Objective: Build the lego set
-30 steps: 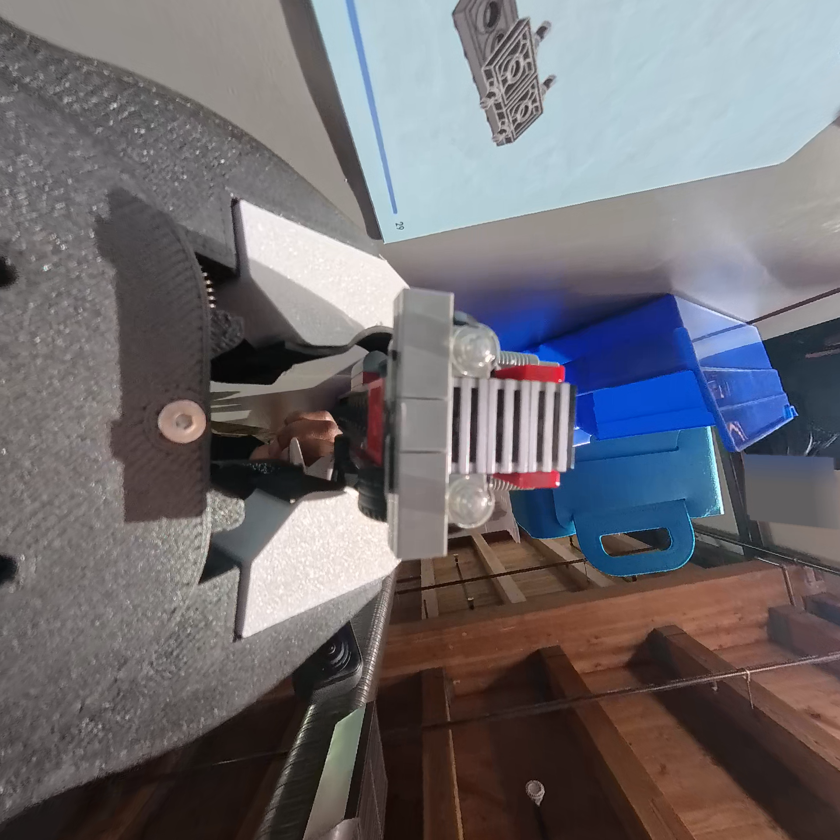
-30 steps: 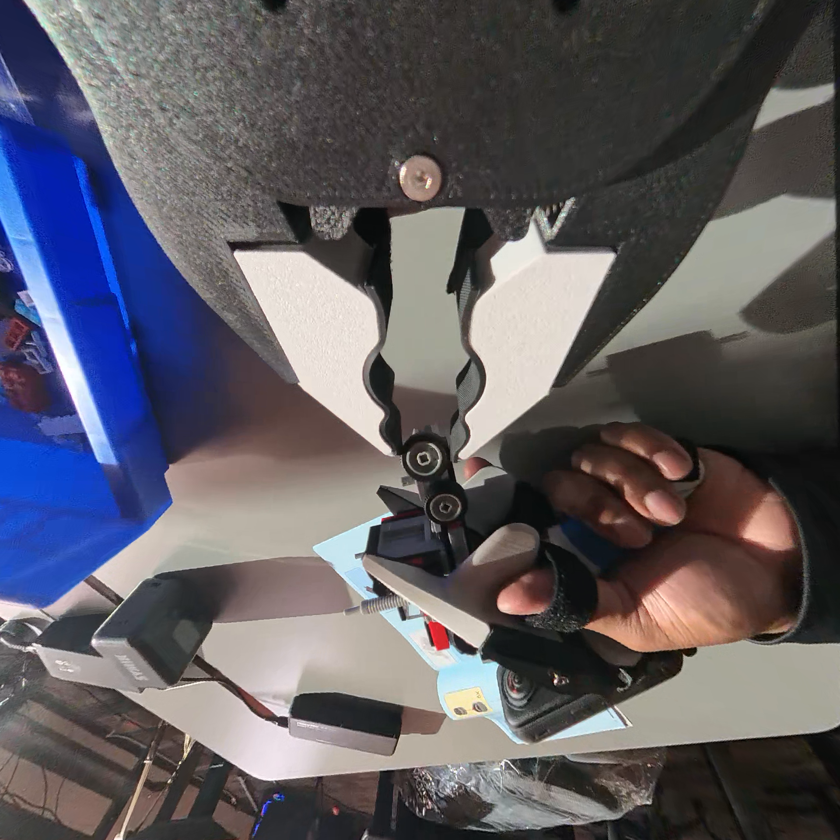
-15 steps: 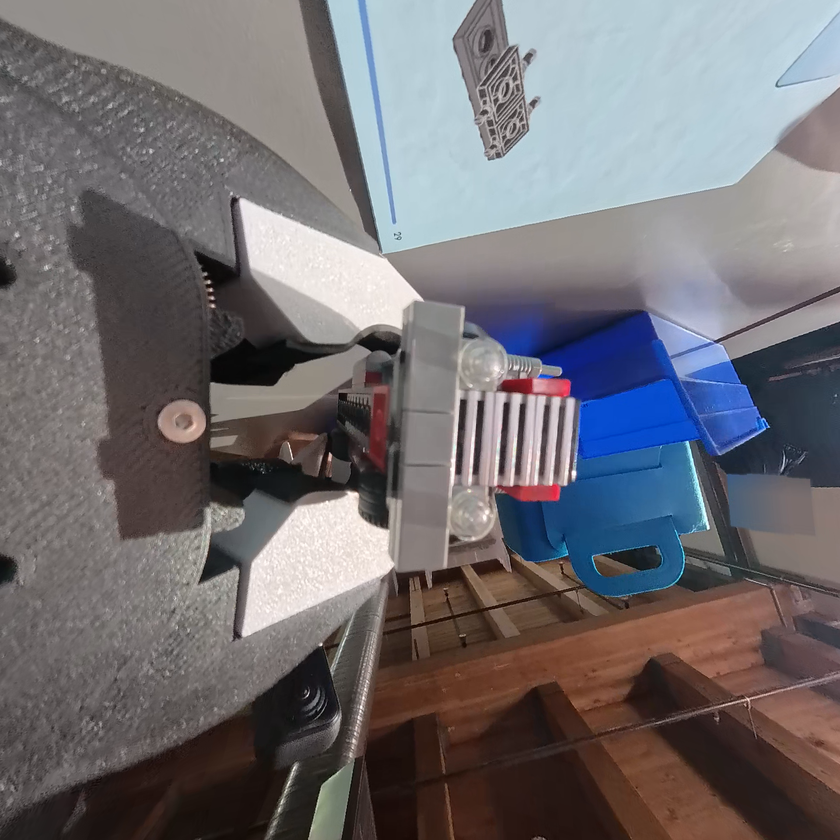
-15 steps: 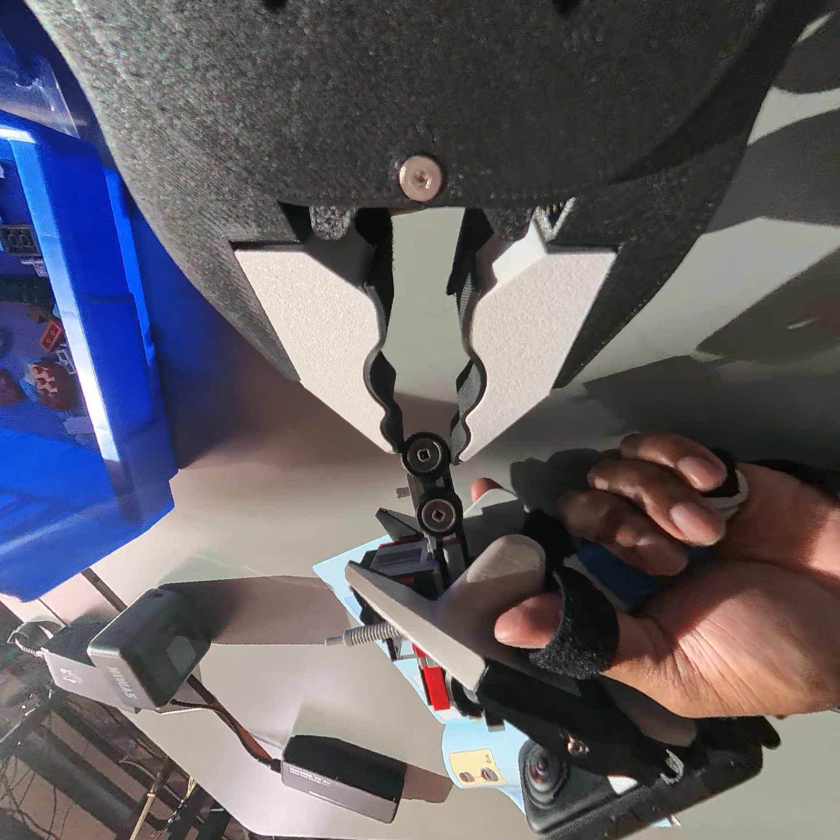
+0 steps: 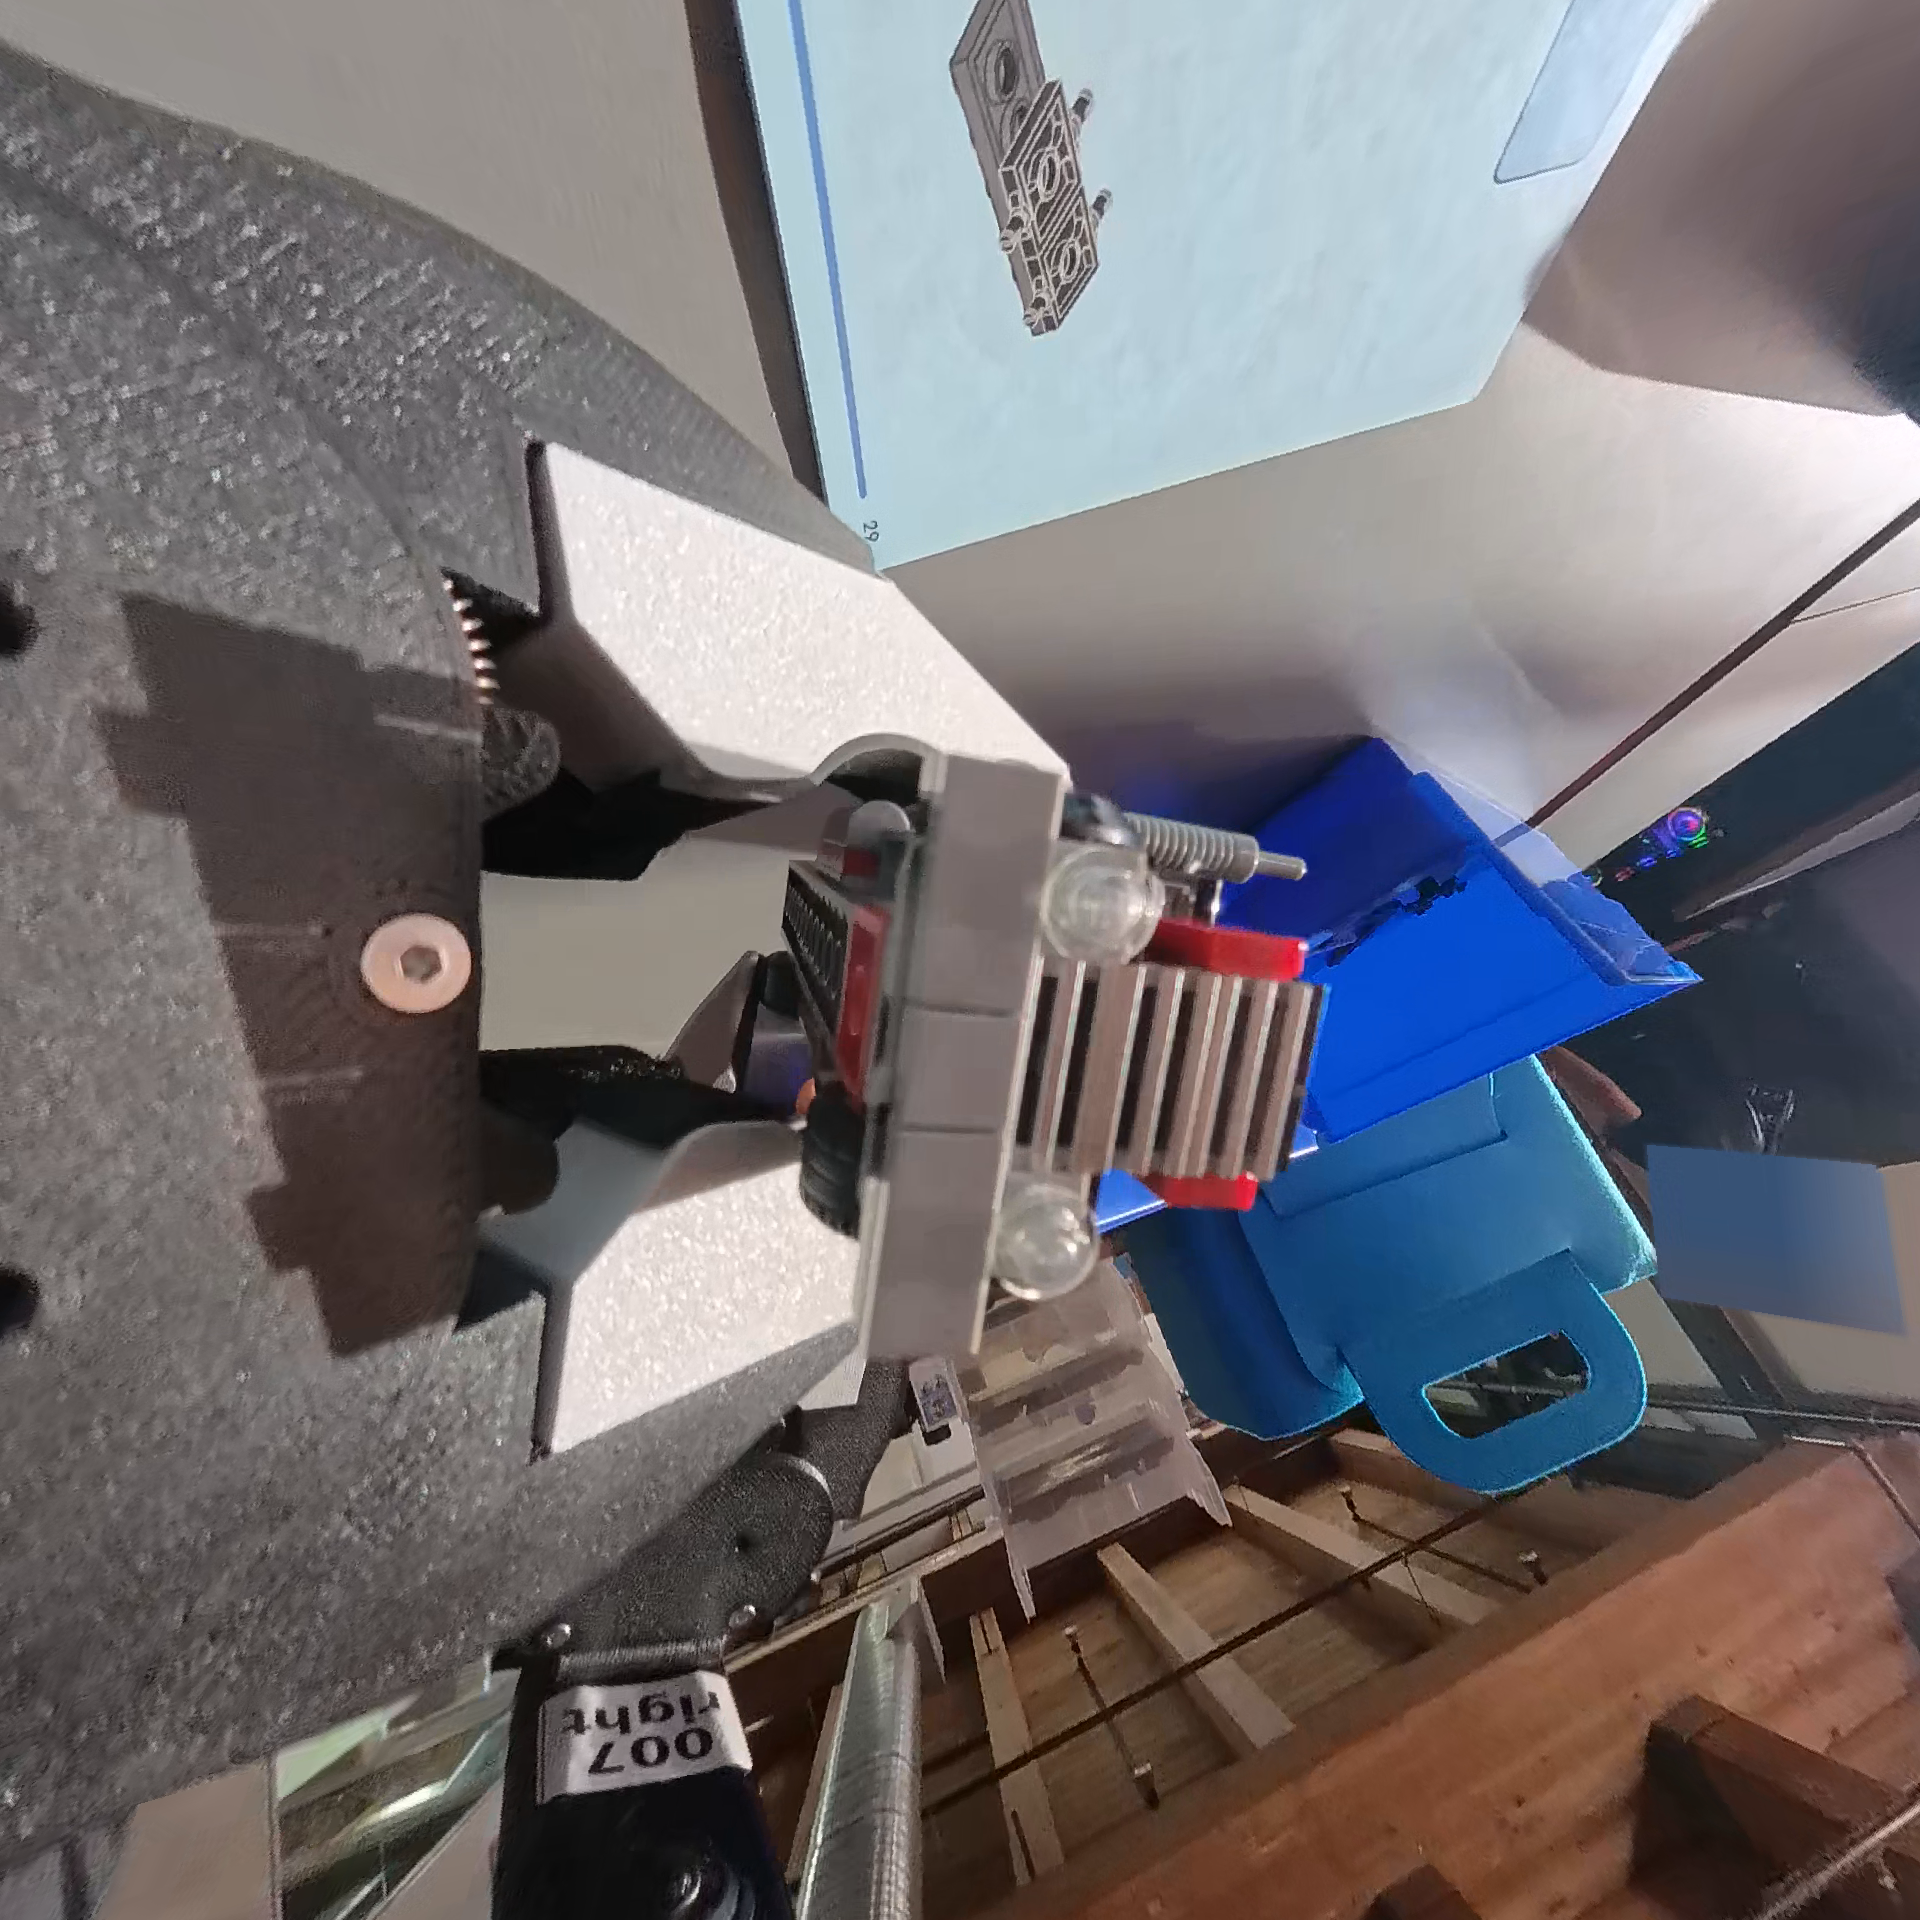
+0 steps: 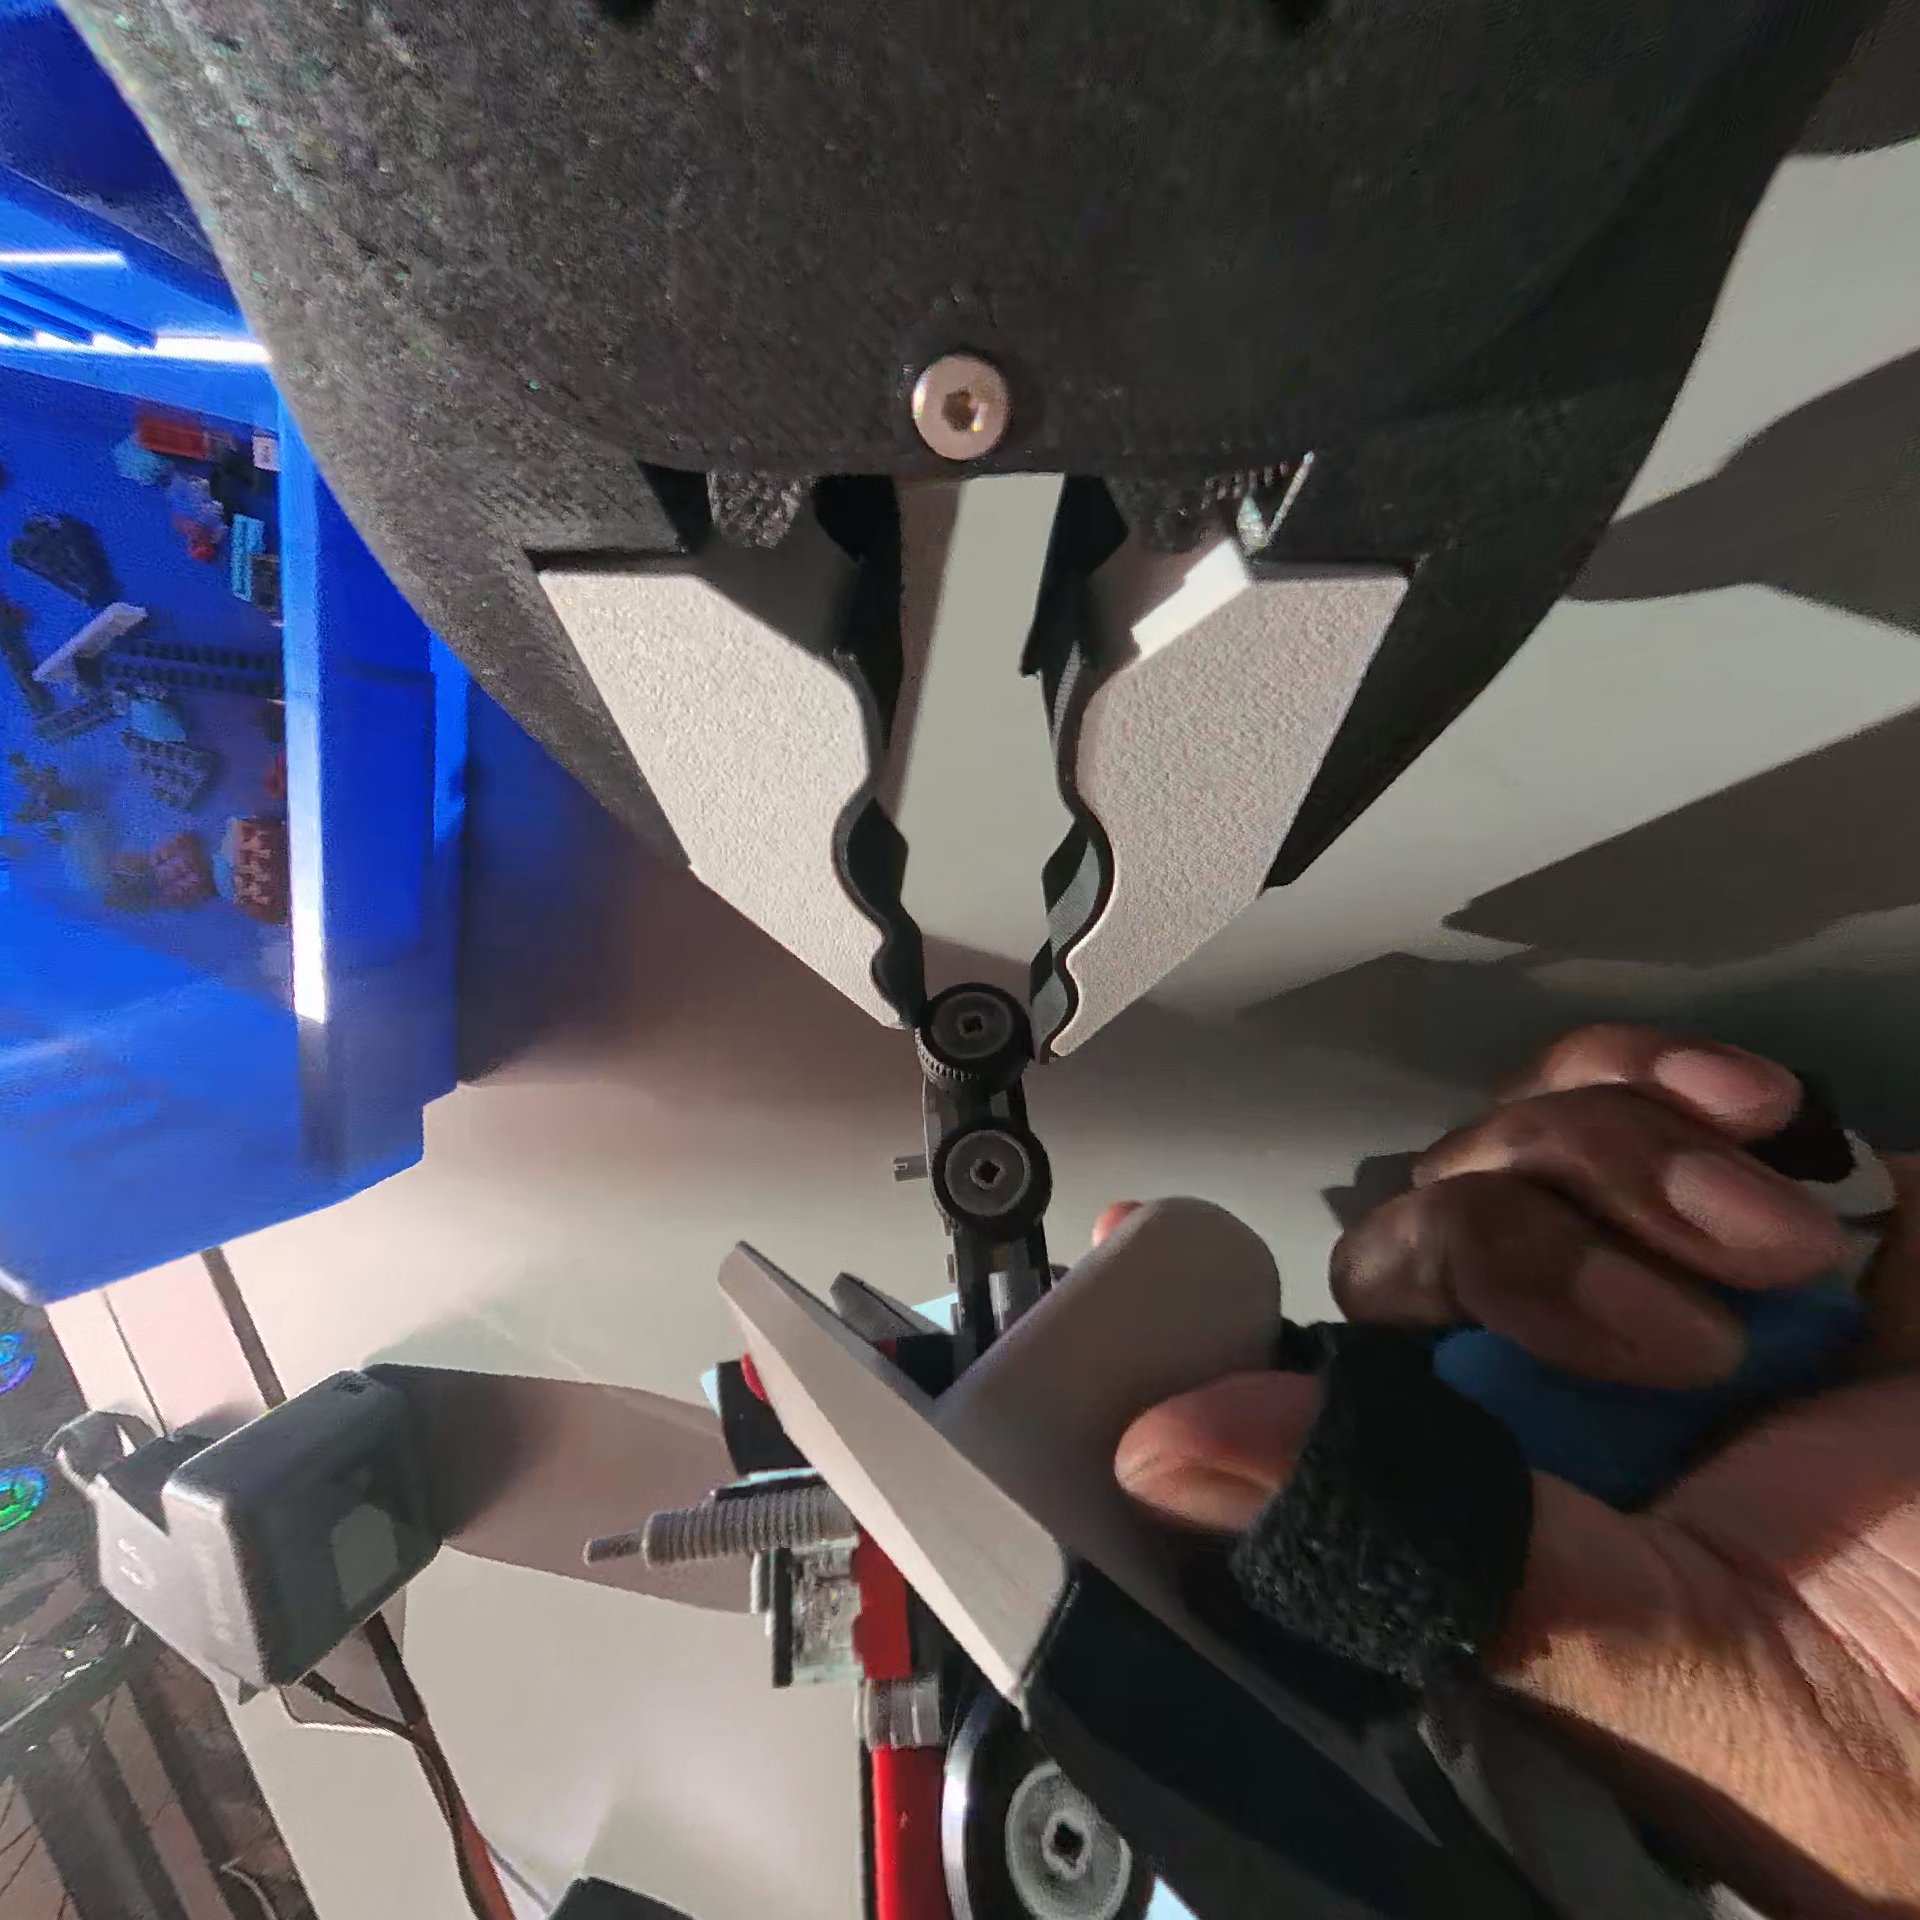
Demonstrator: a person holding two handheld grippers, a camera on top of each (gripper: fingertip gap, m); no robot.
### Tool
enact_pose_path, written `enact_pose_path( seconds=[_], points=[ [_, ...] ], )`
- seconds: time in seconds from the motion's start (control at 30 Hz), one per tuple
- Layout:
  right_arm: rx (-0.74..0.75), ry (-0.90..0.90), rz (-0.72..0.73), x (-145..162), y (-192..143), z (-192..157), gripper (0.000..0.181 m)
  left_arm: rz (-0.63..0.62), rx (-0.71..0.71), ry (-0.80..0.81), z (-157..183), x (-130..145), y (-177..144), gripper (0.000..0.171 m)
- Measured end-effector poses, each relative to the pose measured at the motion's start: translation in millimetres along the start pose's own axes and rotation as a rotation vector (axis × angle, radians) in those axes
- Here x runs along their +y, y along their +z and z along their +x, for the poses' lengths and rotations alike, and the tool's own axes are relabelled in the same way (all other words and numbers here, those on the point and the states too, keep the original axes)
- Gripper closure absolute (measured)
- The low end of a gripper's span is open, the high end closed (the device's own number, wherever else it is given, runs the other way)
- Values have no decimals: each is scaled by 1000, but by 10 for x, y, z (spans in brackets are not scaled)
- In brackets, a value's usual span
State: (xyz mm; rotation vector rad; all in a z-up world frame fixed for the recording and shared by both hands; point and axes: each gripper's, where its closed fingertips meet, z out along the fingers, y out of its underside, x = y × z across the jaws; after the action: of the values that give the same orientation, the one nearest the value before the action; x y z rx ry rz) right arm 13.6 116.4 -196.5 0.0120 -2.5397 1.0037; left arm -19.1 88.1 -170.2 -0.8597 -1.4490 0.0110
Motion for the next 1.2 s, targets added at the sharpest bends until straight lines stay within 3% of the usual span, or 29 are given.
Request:
enact_pose_path(
  seconds=[0.17,0.6,1.2],
  points=[
    [52,-91,-44,-20,45,4,160,3,-25,27,-10,10,4,107],
    [-58,34,188,-130,-22,-13,157,5,101,-177,-14,-72,-50,107],
    [-89,-26,354,-168,-29,-17,157,-38,204,-366,-44,-91,-46,106]
  ],
)
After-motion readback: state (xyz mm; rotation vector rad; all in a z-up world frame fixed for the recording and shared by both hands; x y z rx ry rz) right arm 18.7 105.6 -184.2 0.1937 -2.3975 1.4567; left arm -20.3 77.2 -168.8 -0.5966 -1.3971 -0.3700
